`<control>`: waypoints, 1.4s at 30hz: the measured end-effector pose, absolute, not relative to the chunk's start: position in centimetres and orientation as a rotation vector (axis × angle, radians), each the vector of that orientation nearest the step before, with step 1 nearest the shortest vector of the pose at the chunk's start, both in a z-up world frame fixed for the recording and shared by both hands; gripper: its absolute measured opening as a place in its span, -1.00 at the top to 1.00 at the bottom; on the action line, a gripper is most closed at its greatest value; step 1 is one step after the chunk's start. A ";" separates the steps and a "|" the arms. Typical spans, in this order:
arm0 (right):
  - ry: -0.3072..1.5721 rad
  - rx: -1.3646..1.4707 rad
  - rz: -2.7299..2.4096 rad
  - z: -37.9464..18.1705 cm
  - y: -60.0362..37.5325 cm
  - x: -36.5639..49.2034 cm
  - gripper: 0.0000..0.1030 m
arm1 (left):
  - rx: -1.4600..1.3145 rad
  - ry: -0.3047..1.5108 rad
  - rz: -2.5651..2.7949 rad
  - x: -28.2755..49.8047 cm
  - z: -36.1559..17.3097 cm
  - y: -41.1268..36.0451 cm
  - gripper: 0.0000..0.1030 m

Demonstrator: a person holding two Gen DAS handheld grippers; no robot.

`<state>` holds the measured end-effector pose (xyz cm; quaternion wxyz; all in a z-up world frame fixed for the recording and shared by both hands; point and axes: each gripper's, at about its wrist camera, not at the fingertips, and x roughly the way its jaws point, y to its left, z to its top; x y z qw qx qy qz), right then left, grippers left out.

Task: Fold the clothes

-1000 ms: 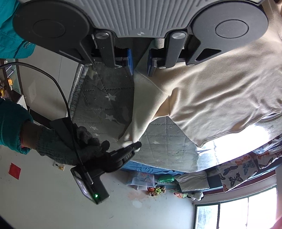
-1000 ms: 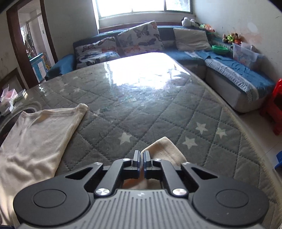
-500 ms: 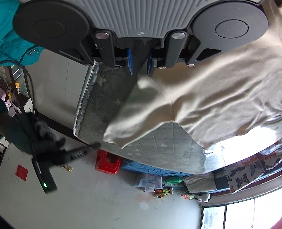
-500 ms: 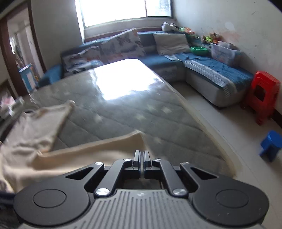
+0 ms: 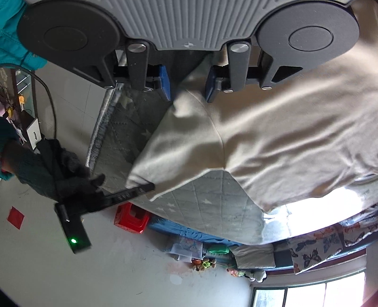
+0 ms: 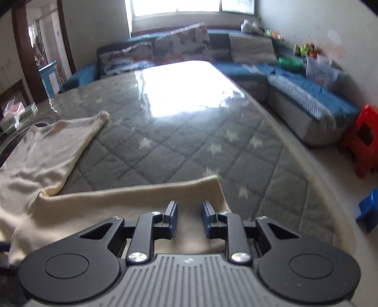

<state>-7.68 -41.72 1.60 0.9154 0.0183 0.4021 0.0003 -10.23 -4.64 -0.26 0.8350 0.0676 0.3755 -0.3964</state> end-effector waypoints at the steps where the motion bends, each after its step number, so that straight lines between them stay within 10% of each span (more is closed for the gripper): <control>1: 0.825 0.028 -0.003 1.5 -41.5 -7.1 0.54 | 0.146 0.795 -0.844 -10.2 -0.2 -4.8 0.26; 42: 0.875 -0.062 0.329 1.6 -27.5 11.9 0.71 | -0.068 0.859 -0.046 12.6 -0.1 9.8 0.21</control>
